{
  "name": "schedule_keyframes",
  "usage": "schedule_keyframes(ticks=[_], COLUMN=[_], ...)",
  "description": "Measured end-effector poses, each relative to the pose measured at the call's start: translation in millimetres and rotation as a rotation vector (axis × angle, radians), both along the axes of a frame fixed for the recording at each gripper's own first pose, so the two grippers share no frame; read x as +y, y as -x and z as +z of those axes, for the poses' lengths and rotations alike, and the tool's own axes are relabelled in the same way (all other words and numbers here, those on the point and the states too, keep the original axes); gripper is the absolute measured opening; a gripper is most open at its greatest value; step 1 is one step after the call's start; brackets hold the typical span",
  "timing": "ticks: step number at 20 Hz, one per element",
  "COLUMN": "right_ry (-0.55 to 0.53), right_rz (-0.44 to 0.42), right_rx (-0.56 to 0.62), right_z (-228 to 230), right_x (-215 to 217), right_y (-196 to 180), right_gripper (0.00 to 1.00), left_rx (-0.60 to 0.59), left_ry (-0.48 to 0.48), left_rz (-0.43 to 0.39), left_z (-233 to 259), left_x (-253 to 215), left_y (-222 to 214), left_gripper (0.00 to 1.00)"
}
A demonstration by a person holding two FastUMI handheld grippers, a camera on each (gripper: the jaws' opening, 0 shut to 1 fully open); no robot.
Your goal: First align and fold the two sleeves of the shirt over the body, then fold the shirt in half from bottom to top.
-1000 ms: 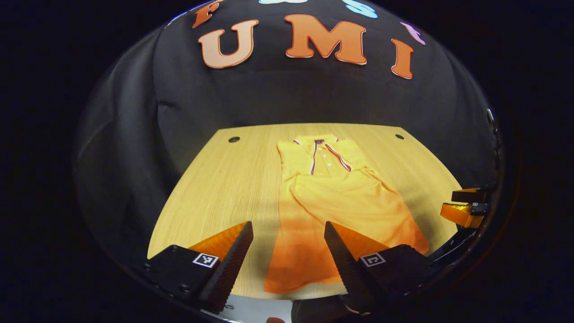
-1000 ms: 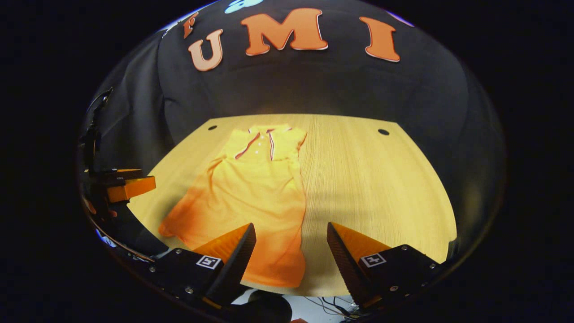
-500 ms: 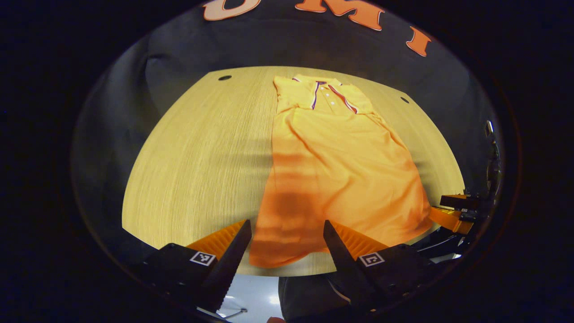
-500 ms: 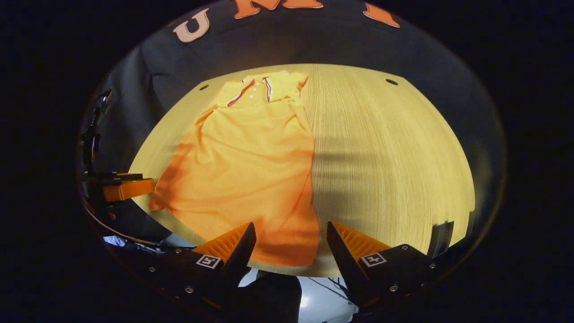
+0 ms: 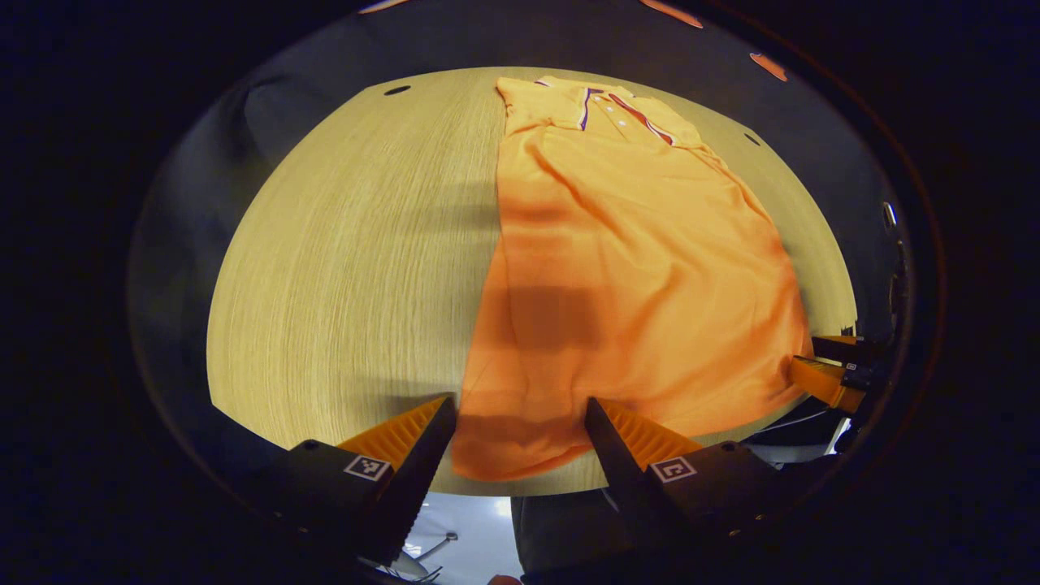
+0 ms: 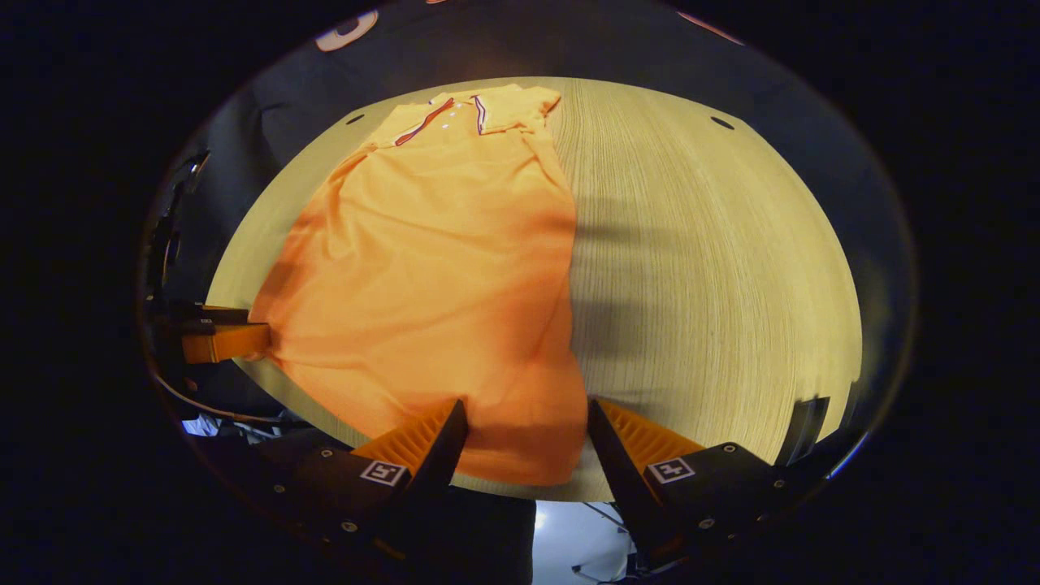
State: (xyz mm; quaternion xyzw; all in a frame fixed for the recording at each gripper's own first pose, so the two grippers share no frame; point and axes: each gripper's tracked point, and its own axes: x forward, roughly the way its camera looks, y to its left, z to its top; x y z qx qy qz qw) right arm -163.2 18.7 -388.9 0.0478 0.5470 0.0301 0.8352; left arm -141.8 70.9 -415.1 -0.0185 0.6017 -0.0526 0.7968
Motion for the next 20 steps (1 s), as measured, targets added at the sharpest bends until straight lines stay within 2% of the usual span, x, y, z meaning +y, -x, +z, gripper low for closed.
schedule_keyframes(ticks=[1,3,4,5,6,7,8,9,11,12,13,14,16,20], right_ry=[0.029,0.029,0.026,0.025,0.007,-0.023,-0.062,-0.087,-0.184,-0.22,-0.225,-0.257,-0.329,-0.377], right_rz=[-0.006,-0.037,-0.024,-0.015,-0.041,-0.05,-0.034,-0.041,-0.106,-0.102,-0.116,-0.091,-0.102,-0.147], right_rx=[0.014,0.072,0.088,0.09,0.078,0.076,0.076,0.083,0.077,0.093,0.082,0.074,0.036,-0.028], right_z=[-2,-3,-2,-2,-1,-2,-1,-2,1,0,1,7,15,32], right_x=[-3,2,4,4,4,8,14,15,17,24,23,28,37,30], right_y=[2,4,3,-1,-5,-8,-9,-10,-17,-16,-17,-15,-23,-41], right_gripper=[0.91,0.82,0.71,0.66,0.46,0.35,0.21,0.2,0.11,0.06,0.06,0.06,0.06,0.06], left_rx=[0.004,0.013,0.022,0.03,0.039,0.026,0.01,0.018,0.025,0.022,0.034,0.029,0.01,-0.059], left_ry=[-0.01,-0.015,-0.01,-0.013,-0.009,0.005,0.033,0.034,0.057,0.085,0.112,0.115,0.136,0.136], left_rz=[-0.02,-0.049,-0.056,-0.064,-0.063,-0.056,-0.037,-0.048,-0.064,-0.058,-0.047,-0.037,-0.017,-0.045], left_z=[-2,-3,-4,-3,-3,-2,0,-3,-3,1,-3,2,9,33], left_x=[0,-5,-6,-6,-7,-10,-17,-18,-19,-22,-25,-20,-21,-22], left_y=[1,-2,-3,-6,-7,-11,-18,-18,-16,-16,-13,-14,-19,-38], left_gripper=[0.99,0.98,0.97,0.95,0.88,0.78,0.46,0.14,0.1,0.1,0.02,0.02,0.02,0.02])
